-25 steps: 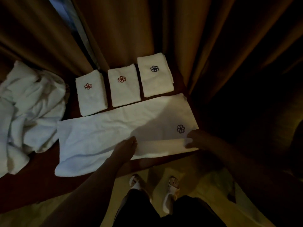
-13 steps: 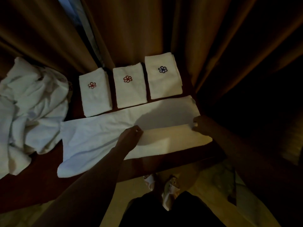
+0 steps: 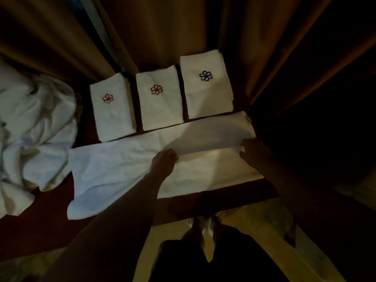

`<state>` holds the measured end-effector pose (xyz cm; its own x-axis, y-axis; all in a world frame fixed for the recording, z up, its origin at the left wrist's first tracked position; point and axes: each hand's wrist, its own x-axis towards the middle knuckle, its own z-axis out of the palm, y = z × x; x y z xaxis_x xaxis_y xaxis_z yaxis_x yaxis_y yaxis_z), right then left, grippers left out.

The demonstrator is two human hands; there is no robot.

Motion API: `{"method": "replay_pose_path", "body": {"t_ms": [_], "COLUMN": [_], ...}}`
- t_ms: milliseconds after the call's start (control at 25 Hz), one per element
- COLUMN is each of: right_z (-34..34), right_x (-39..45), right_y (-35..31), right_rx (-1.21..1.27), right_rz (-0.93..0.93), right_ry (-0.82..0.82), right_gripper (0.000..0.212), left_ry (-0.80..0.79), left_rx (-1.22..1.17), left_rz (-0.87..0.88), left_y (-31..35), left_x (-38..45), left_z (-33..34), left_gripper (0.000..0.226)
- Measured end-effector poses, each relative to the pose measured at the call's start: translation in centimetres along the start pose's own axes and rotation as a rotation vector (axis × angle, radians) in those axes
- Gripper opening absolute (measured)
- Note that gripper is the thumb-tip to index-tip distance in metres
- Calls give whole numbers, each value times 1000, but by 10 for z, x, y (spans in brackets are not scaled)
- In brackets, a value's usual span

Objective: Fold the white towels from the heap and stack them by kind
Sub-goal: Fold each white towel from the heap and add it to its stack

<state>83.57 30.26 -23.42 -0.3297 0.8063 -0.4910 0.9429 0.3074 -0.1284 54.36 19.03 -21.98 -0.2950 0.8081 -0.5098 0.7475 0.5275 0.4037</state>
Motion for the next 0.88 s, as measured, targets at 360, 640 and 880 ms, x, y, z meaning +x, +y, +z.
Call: {"method": "replay_pose_path", "body": {"t_ms": [360, 640, 880], "right_z": [-2, -1, 12], "right_x": [-10, -25, -32], "right_y": [-43, -108, -193], "right_rx": [-106, 20, 144], "right_rz": [-65, -368, -428], "right_ry": [176, 205, 54], "right_gripper": [62, 44, 23], "left_ry": [-6, -31, -91], "left_rx": [104, 211, 110], "left_rz": [41, -57, -172], "left_y": [-4, -59, -143], "left_x": [4, -25, -64], "left_z": [5, -22, -67], "left_gripper": [26, 47, 61]}}
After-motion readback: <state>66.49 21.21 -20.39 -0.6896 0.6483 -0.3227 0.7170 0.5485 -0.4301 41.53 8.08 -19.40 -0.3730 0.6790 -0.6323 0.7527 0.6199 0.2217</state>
